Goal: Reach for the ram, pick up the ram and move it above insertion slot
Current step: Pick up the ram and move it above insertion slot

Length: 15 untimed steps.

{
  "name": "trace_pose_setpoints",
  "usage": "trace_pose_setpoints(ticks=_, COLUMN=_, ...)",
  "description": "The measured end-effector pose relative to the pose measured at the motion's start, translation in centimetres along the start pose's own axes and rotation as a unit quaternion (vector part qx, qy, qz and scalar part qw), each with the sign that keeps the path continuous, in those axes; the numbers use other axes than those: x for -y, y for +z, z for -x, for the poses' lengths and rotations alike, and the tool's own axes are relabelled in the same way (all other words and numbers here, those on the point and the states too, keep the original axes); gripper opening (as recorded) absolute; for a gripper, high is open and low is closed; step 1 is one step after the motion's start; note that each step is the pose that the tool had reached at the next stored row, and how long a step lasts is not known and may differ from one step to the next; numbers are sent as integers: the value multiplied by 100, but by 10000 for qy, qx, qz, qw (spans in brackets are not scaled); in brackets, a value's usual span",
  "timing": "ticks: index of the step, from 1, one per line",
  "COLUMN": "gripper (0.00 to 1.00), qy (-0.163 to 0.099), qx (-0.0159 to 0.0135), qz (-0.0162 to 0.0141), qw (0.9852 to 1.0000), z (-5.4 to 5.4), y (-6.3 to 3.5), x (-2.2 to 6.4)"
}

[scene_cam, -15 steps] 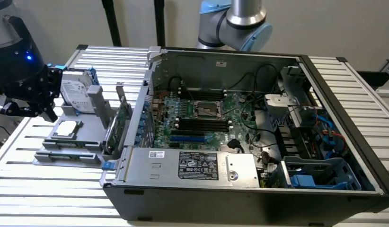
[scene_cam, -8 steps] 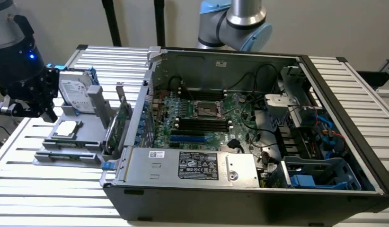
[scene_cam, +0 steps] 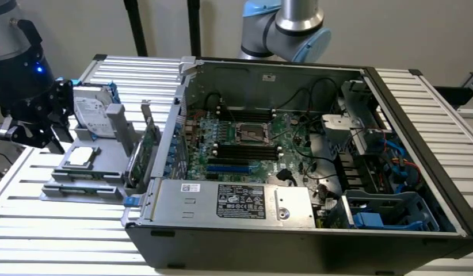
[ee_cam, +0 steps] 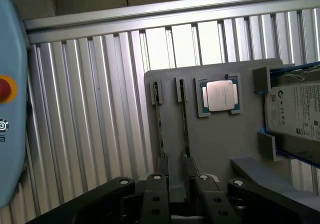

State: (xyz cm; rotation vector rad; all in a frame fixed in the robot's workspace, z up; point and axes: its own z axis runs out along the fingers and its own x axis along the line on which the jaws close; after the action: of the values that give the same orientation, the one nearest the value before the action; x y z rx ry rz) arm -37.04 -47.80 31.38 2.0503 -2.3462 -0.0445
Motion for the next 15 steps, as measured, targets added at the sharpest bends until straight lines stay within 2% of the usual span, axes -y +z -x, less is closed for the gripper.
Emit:
trace_pose_setpoints(ticks=1, gripper=30, qy=0, qx=-1, qz=1, qw=10000, z=0, y=16, x=0)
trace_pose_setpoints(ticks=2, gripper=36, qy=-2, qx=0, qz=0, qw=10000, z=0, y=35, x=1)
trace_pose_setpoints(ticks=15, gripper=36, qy=-60, qx=-3, qz=0, qw=10000, z=-2, y=270, x=10)
